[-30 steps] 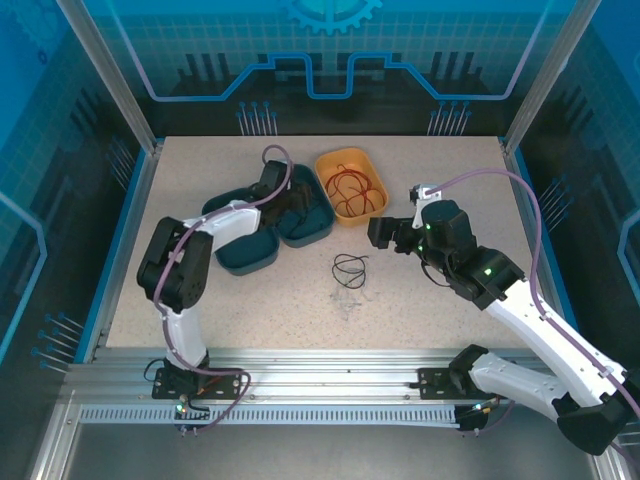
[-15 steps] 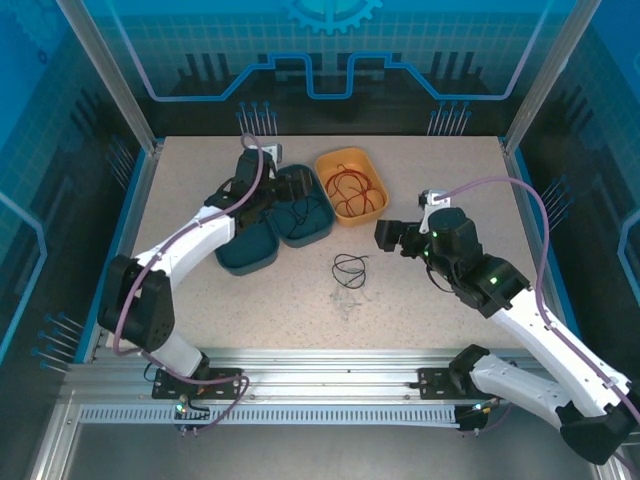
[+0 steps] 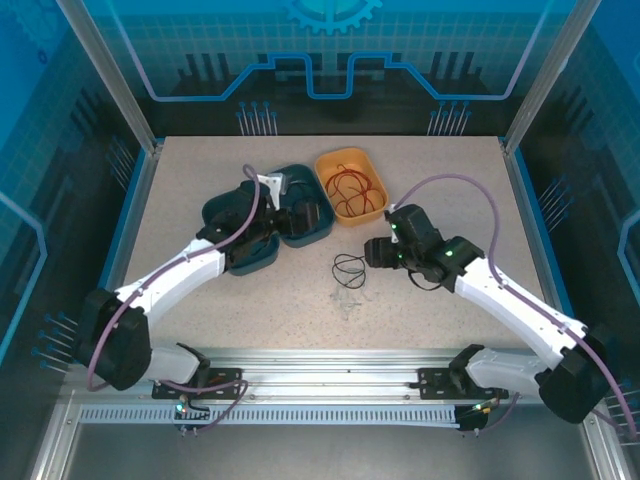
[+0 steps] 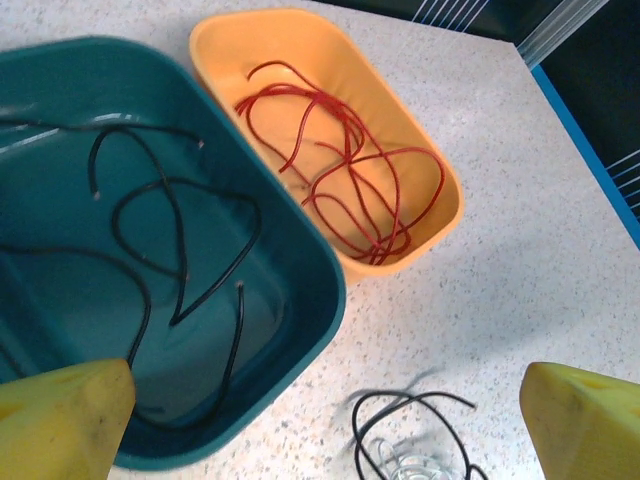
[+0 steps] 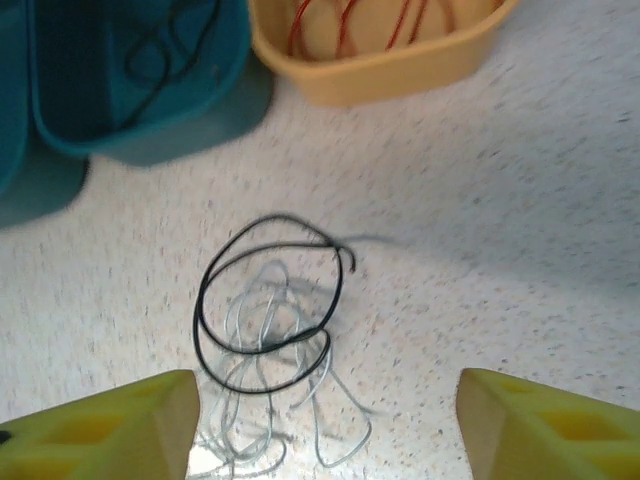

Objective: Untangle the cables

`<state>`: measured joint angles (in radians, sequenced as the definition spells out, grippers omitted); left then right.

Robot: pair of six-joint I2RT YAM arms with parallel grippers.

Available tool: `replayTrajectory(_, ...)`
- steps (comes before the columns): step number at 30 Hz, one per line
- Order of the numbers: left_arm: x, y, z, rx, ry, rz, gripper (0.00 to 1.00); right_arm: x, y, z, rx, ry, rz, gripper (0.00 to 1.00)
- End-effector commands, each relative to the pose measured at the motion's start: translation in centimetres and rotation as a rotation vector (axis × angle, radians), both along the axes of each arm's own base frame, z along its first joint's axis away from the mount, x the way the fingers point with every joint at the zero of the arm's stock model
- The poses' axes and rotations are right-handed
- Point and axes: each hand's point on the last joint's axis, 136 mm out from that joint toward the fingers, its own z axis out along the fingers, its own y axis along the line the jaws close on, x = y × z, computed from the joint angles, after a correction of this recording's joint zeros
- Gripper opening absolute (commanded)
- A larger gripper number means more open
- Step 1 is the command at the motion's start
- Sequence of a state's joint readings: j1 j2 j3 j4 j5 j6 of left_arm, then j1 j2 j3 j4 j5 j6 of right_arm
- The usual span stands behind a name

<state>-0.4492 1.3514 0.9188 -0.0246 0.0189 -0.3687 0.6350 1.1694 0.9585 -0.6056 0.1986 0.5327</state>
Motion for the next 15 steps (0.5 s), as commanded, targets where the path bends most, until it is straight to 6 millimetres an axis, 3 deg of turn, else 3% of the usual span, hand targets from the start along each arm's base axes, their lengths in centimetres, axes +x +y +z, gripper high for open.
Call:
replayTrajectory(1, -0.2, 0.9, 2.2, -0.045, -0.091, 0.048, 0.99, -1.6, 2.2, -1.7, -0.037, 0.080, 0.126, 0.60)
replayTrajectory(8, -0.4, 3.3, 3.1, 0.010, -0.149, 0.139, 0.99, -2.8, 5.0, -5.0, -0.259, 0.139, 0.278, 0.60)
replayTrajectory(15, -0.6, 4.6, 2.9, -0.003, -0.157, 0.192, 0.99, -1.3, 6.2, -7.1, -0.396, 0.173, 0.320, 0.58)
